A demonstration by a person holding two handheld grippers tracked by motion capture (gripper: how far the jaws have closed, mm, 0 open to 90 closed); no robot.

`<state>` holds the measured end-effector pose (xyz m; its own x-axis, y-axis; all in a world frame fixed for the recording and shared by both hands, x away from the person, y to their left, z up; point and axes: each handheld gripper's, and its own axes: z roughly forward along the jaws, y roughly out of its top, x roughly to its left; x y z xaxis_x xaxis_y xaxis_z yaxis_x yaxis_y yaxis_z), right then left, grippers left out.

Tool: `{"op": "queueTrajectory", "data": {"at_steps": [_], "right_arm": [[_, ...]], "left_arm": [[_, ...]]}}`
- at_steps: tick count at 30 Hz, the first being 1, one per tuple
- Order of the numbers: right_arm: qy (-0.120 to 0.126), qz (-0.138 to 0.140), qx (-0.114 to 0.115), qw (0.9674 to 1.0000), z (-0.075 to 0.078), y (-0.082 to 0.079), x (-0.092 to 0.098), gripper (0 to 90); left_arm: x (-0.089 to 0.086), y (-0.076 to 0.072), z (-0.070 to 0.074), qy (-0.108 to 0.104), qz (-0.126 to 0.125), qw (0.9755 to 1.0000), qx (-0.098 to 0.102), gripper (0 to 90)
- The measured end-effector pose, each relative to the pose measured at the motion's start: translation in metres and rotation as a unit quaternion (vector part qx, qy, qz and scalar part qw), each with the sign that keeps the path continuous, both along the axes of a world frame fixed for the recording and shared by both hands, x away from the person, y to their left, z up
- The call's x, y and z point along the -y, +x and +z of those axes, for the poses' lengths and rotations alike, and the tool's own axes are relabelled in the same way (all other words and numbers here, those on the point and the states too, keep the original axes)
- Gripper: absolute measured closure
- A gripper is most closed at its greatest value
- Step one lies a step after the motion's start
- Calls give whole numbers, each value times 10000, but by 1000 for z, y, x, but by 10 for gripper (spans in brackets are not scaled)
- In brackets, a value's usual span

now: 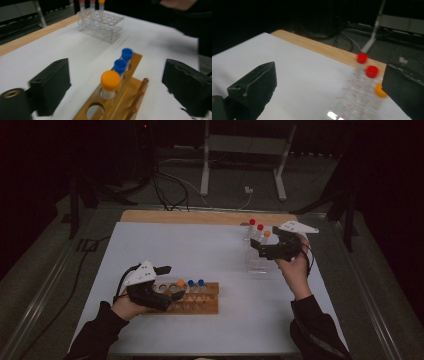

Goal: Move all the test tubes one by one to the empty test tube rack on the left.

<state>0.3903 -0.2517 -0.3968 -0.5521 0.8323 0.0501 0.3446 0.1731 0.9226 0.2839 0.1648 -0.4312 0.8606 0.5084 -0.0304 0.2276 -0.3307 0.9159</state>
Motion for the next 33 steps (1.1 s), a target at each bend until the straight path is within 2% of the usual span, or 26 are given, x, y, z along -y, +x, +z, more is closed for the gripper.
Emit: {"op": "queueTrajectory", "data": {"at_steps": [2, 6, 9, 11, 14, 16, 19, 26, 28, 33], "right_arm": [[69, -162, -87, 9998, -5, 7, 7, 0], [-10, -389, -137, 9991, -22, 16, 19, 0], [-28, -535, -243, 9983, -36, 22, 26, 56], [-12, -612, -354, 9975, -44, 25, 30, 134], [80, -740, -459, 9962, -53, 30, 33, 195], [40, -824, -527, 9952, -58, 33, 33, 252], [-68, -966, -592, 9935, -63, 38, 32, 356], [-213, -969, -767, 9921, -71, 49, 27, 561], [-368, -1020, -806, 9908, -72, 51, 25, 587], [-431, -983, -817, 9909, -73, 54, 24, 663]], "left_arm": [[0, -1, 1, -12, -19, 10000, 10, 44], [-2, -1, 1, -69, -41, 10000, 45, 32], [-4, -1, 2, -127, -43, 9999, 57, 31], [-5, -1, 2, -126, -14, 9999, 77, 31], [-6, -1, 2, -137, -8, 9999, 65, 31], [-6, -1, 2, -161, -15, 9999, 56, 31], [-7, -2, 2, -167, -32, 9998, 48, 31], [-8, -1, 1, -154, -24, 9999, 2, 31], [-8, -1, 1, -148, -25, 9999, 4, 31], [-8, -1, 1, -153, -4, 9999, 4, 31]]}}
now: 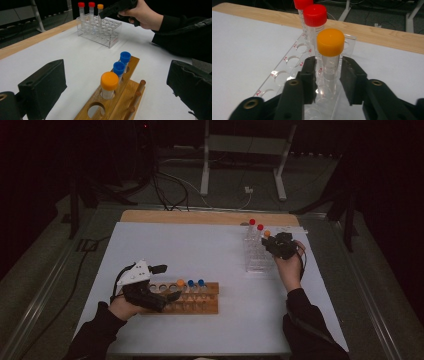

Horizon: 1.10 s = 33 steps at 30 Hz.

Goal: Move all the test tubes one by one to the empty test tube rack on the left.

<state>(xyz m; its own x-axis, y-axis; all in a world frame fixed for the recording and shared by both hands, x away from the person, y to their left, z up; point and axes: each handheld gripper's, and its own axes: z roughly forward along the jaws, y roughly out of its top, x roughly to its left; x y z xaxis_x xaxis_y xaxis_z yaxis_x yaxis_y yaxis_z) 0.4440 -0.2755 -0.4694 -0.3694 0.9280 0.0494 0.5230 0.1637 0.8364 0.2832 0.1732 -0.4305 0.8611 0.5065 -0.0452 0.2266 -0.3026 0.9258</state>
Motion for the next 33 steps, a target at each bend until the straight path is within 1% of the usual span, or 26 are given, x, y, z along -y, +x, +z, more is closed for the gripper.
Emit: {"op": "queueTrajectory", "data": {"at_steps": [3, 5, 9, 11, 17, 21, 26, 33], "right_arm": [[-55, -6, -21, 10000, 0, 2, -2, 699], [-95, -59, -18, 9999, 0, 2, -2, 736], [-66, -79, -9, 9999, 2, 2, 0, 745], [-123, -53, 33, 9999, 4, 1, 0, 746], [-104, -25, 189, 9998, 17, -3, 0, 747], [-69, -12, 355, 9993, 28, -9, 3, 747], [-134, 18, 540, 9984, 42, -16, 3, 747], [-105, 214, 675, 9974, 55, -28, -3, 747]], "left_arm": [[0, 0, 0, -4, -1, 10000, -11, 32], [0, 0, 0, -3, 4, 10000, -4, 32], [0, 1, 0, 0, -7, 10000, -15, 31], [0, 1, 0, 5, -3, 10000, -15, 32], [0, 0, 1, -4, -13, 10000, -19, 31], [0, 0, 2, -7, -24, 10000, -29, 31], [0, 1, 3, 12, -42, 10000, -46, 32], [3, 0, 6, -1, -95, 9999, -47, 32]]}}
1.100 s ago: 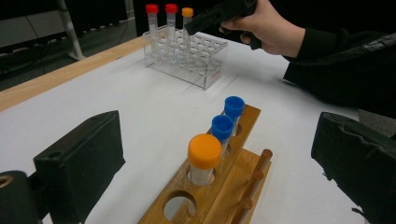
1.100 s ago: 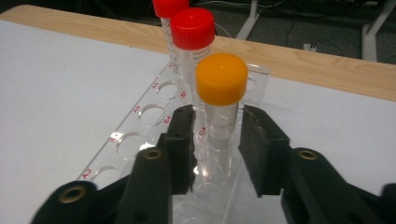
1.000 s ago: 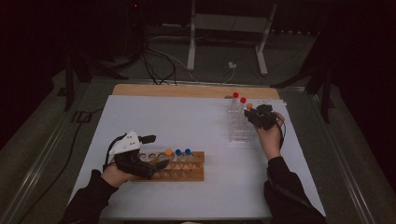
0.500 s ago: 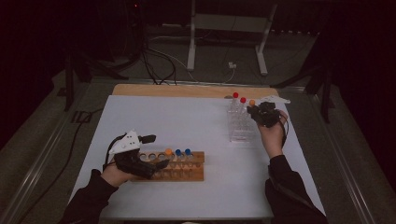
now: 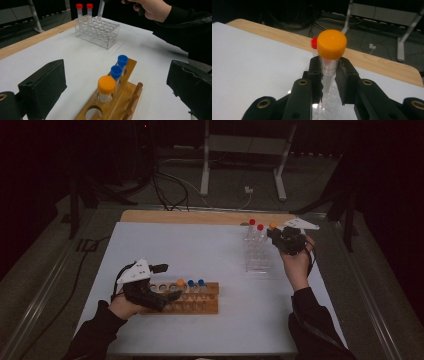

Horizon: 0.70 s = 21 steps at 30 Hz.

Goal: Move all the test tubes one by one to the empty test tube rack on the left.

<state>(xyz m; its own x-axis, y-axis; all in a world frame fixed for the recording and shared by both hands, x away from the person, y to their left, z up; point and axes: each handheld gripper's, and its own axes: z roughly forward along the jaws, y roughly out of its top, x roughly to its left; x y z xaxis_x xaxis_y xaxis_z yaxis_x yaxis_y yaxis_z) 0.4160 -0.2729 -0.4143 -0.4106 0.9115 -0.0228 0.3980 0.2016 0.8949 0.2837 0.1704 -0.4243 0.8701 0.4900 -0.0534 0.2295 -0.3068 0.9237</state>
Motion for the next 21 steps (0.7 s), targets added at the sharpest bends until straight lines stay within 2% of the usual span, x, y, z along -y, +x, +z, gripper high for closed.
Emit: {"op": "queueTrajectory", "data": {"at_steps": [5, 10, 18, 21], "right_arm": [[73, 259, 16, 9996, 5, -9, -10, 747], [33, 503, 14, 9987, 6, -16, -24, 747], [-58, 991, -42, 9951, 5, -26, -51, 747], [-87, 1141, -43, 9934, 5, -29, -60, 747]], "left_arm": [[2, 1, 3, 15, -43, 10000, -11, 32], [3, 4, 9, -17, -84, 10000, -5, 32], [9, 10, 19, -51, -169, 9998, -26, 34], [12, 14, 22, -71, -104, 9999, -42, 34]]}}
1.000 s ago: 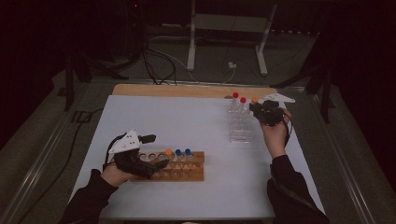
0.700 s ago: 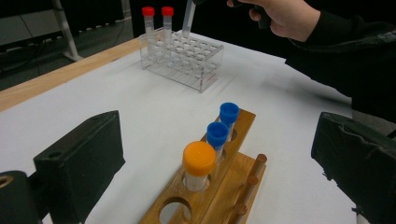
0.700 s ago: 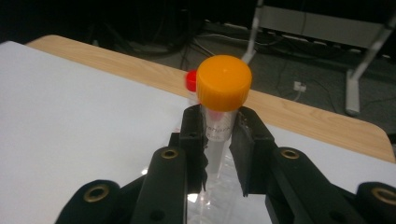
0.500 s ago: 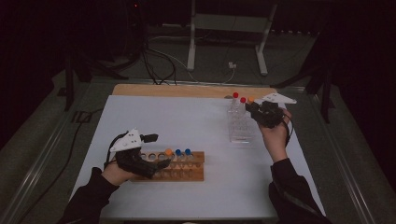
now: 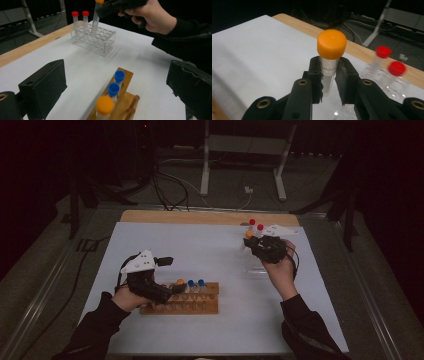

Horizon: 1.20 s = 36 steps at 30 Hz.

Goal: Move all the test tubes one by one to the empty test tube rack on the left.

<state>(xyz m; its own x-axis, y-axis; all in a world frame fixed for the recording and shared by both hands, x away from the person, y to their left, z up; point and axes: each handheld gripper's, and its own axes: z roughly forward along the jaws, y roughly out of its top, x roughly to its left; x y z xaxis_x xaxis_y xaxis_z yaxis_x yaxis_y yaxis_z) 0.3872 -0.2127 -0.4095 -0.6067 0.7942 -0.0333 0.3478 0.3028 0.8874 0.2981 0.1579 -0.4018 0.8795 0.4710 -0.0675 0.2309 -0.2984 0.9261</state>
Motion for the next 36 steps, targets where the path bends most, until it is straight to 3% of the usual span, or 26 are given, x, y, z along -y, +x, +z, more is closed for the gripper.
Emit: {"op": "queueTrajectory", "data": {"at_steps": [16, 24, 31, 36], "right_arm": [[-69, 760, 161, 9970, 12, -22, -40, 747], [-96, 1034, 147, 9945, 11, -28, -57, 748], [-114, 1212, 106, 9925, 10, -29, -69, 747], [-111, 1276, 99, 9917, 10, -31, -75, 747]], "left_arm": [[32, 32, 25, 56, -18, 9999, 126, 75], [52, 47, 29, 92, -14, 9997, 240, 218], [65, 59, 31, 164, 151, 9993, 306, 267], [70, 64, 31, 207, 130, 9992, 313, 329]]}}
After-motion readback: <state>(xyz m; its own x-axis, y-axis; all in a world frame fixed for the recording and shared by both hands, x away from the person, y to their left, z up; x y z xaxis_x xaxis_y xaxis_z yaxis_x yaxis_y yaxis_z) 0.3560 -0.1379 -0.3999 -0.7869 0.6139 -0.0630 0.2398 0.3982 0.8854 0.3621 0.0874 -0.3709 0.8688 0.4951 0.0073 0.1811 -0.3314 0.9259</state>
